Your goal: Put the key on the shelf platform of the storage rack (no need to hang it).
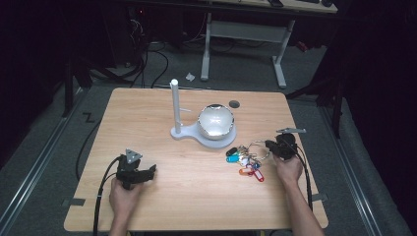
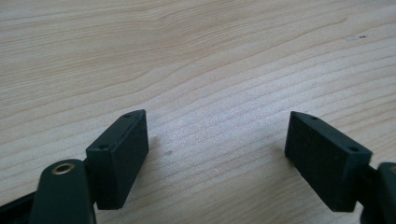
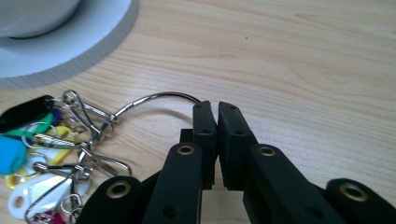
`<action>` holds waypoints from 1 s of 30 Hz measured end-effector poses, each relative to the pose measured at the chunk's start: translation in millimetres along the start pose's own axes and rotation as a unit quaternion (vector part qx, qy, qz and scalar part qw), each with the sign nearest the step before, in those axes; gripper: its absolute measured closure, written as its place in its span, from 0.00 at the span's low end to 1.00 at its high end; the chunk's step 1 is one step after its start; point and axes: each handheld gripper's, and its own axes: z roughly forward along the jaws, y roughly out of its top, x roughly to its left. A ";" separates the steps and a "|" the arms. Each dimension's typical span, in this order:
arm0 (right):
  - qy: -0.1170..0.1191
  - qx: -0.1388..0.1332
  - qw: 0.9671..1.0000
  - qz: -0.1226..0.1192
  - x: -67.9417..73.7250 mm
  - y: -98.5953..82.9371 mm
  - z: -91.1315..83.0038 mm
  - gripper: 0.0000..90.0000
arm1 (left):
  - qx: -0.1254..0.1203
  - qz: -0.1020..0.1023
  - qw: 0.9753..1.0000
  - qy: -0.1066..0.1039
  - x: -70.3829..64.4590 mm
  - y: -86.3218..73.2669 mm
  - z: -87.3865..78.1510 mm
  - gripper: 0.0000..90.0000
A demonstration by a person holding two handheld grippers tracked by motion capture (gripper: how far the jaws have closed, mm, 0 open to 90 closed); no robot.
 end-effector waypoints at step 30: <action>0.054 -0.059 0.995 -0.056 26.8 25.7 -45.0 0.98 | 0.000 0.000 1.000 -0.001 0.1 0.0 -0.1 0.24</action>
